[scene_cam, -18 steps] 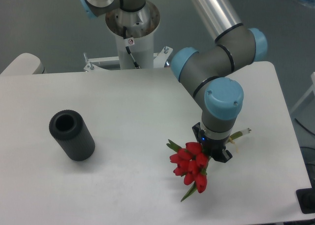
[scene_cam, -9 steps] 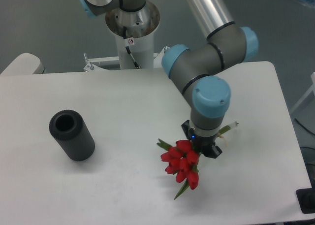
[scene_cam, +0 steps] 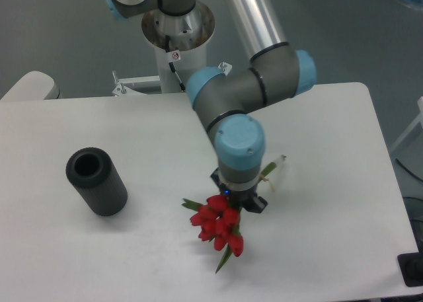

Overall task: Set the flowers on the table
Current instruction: 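Carry the red tulip bunch with the gripper toward the black vase side, then lower the tulips onto the table and open the gripper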

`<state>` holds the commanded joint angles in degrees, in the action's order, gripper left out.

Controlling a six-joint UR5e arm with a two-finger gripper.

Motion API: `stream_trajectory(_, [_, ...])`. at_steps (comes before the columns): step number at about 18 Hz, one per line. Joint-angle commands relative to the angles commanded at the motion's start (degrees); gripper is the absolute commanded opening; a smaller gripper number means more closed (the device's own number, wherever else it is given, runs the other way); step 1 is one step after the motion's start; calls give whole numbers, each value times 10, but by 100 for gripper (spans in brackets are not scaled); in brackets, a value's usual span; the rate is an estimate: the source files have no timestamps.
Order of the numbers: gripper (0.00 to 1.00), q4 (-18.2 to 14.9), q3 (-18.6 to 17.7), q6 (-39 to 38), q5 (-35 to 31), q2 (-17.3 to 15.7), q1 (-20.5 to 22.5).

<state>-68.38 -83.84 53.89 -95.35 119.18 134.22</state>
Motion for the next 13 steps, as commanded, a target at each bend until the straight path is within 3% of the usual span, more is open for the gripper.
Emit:
stream_trajectory(7, [6,-4,-23,-49,-26,1,-16])
stream_trajectory(13, [60,1,-30,-34,-25,4,-14])
